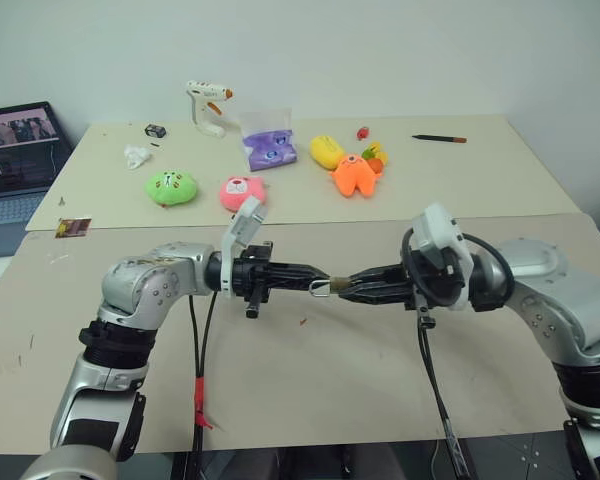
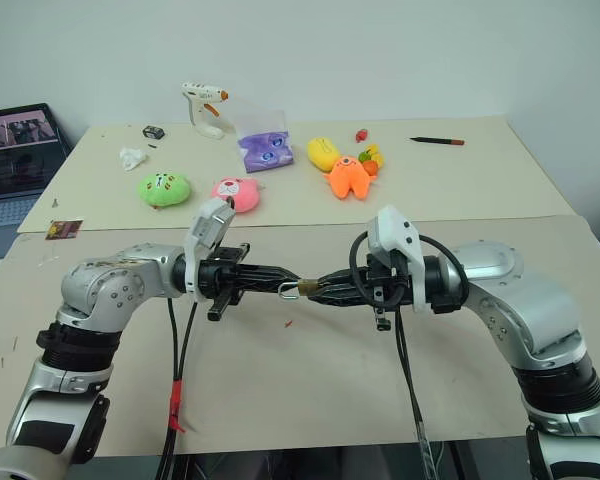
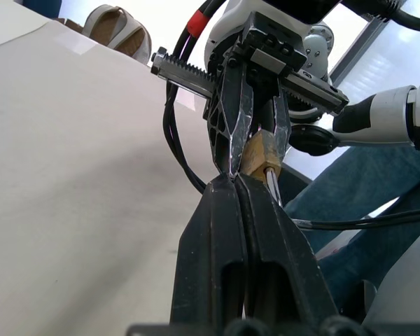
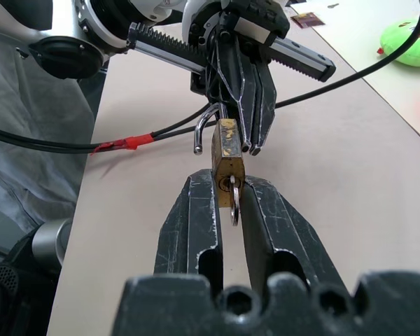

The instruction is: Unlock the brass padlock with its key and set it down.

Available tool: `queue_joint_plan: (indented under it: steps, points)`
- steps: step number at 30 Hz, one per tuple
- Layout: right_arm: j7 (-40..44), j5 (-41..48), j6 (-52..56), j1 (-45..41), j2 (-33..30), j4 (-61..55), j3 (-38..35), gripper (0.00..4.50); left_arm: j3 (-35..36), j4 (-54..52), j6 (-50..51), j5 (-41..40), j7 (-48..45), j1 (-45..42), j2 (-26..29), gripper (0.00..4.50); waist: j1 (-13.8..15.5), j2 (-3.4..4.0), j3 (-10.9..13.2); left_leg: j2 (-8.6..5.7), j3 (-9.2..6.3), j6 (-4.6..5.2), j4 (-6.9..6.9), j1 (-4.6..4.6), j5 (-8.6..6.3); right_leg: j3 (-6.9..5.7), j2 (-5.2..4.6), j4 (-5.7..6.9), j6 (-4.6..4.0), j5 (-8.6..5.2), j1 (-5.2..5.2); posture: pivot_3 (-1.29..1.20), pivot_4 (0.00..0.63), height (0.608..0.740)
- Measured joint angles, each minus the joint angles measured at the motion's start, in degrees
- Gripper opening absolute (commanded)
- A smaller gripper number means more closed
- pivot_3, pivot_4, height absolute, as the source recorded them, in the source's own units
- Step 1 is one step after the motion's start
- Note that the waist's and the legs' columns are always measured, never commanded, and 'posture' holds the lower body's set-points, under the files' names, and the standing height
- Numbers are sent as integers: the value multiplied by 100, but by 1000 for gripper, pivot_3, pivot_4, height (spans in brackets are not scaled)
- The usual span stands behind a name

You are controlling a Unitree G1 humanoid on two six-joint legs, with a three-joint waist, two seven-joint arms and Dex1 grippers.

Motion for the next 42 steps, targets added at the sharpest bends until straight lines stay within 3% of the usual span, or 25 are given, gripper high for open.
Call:
queue_joint_plan:
  steps: [32, 42]
  points:
    - [248, -644, -623, 233, 65, 327, 91, 123, 0, -71, 94, -114, 240, 67, -32, 84, 0, 0, 0, 0, 0, 0, 2, 0, 0, 0, 0, 1, 0, 0, 0, 0, 150, 740]
    - [575, -660, -652, 360, -357, 867, -119, 123, -134, -230, -515, 343, -316, 656, 650, 84, 2, 0, 0, 0, 0, -1, 2, 1, 0, 2, 0, 1, -1, 0, 1, 0, 150, 740]
